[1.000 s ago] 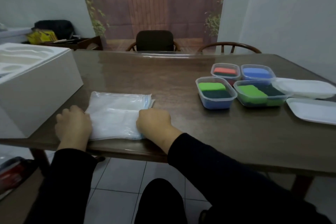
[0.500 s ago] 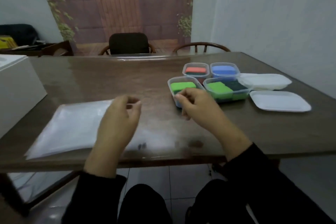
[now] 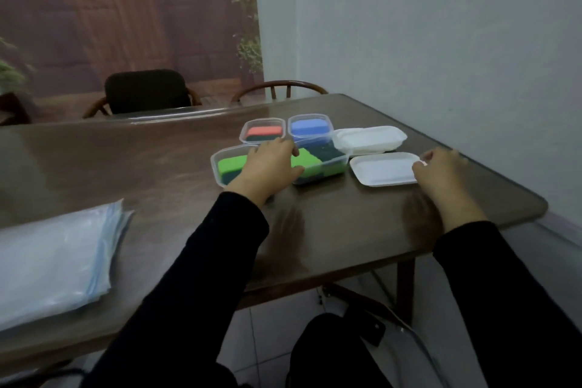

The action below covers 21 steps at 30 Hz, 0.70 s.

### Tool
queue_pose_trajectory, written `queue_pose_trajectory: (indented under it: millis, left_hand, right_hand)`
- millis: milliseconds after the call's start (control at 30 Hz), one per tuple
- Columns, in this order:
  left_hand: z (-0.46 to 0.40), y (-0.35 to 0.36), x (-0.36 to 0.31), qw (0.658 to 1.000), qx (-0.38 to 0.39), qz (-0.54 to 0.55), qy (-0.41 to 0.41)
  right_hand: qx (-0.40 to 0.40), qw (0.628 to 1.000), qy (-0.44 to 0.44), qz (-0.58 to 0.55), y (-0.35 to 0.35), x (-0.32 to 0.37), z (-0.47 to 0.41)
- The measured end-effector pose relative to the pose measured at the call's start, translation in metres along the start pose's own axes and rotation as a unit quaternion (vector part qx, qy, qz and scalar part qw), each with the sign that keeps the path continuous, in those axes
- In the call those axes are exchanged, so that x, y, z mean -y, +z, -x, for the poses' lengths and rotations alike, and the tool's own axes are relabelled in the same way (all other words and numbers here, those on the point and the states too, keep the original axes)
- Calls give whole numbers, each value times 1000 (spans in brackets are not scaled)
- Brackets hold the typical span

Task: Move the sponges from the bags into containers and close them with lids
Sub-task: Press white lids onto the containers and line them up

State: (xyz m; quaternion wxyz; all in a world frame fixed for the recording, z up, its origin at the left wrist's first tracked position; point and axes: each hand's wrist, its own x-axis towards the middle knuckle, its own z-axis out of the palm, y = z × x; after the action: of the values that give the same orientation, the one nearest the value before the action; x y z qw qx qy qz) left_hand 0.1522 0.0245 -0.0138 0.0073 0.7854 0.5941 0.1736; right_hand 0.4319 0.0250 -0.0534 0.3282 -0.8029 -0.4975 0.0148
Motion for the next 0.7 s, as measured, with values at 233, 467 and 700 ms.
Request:
queue_pose_trajectory:
  millis: [233, 467, 700]
  left_hand:
    - [-15, 20, 8, 996, 2, -93, 18]
    - [-6, 28, -11, 992, -39, -90, 75]
    - [24, 20, -51, 990, -17, -52, 127]
  right_hand:
    - [60, 992, 67, 91, 0, -10, -10]
    - [76, 991, 110, -15, -7, -13, -13]
    - [-32, 956, 169, -236, -15, -11, -4]
